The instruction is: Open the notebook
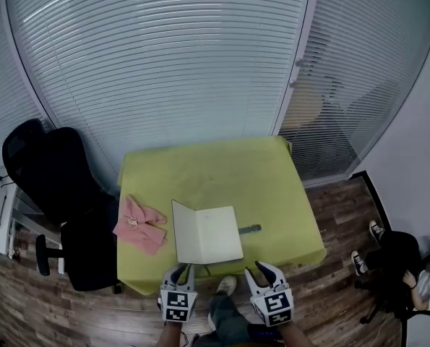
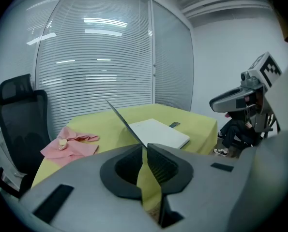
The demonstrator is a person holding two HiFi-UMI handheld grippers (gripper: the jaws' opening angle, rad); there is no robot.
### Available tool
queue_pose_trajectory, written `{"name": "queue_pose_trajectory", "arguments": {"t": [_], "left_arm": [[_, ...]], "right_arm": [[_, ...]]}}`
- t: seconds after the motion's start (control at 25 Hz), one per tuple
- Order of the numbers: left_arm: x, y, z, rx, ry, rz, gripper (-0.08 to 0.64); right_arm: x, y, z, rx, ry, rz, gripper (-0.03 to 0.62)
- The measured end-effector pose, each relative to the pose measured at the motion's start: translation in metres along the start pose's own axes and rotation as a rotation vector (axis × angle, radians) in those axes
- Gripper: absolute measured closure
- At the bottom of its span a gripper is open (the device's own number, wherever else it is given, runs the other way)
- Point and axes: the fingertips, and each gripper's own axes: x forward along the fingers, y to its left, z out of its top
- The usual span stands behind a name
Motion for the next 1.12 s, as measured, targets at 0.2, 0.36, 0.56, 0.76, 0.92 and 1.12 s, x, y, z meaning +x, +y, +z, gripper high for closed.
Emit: {"name": "queue_pose_trajectory", "arguments": {"t": [0.2, 0.36, 0.56, 0.76, 0.92, 1.12], "left_arm": [[0.0, 0.008, -0.009, -0.048, 0.006, 0.014, 0.508], [-0.001, 0.014, -0.016, -0.103, 0.015, 0.024, 0.505], [0.001, 0.021, -0.027, -0.159, 0.032, 0.038, 0.497], [0.002, 0.025, -0.038, -0.21, 0.054, 0.047, 0.492], [0.003, 0.028, -0.043, -0.27, 0.069, 0.056, 0.492], [0.007, 0.031, -0.054, -0.341, 0.089, 0.062, 0.491]], "right_arm": [[0.005, 0.0, -0.002, 0.0, 0.002, 0.005, 0.46], [0.007, -0.002, -0.004, 0.001, 0.008, 0.008, 0.46], [0.012, -0.005, -0.008, 0.004, 0.02, 0.012, 0.46], [0.014, -0.003, -0.009, 0.01, 0.033, 0.027, 0.46], [0.017, -0.004, -0.009, 0.012, 0.037, 0.031, 0.46], [0.022, -0.007, -0.009, 0.019, 0.037, 0.034, 0.46]]}}
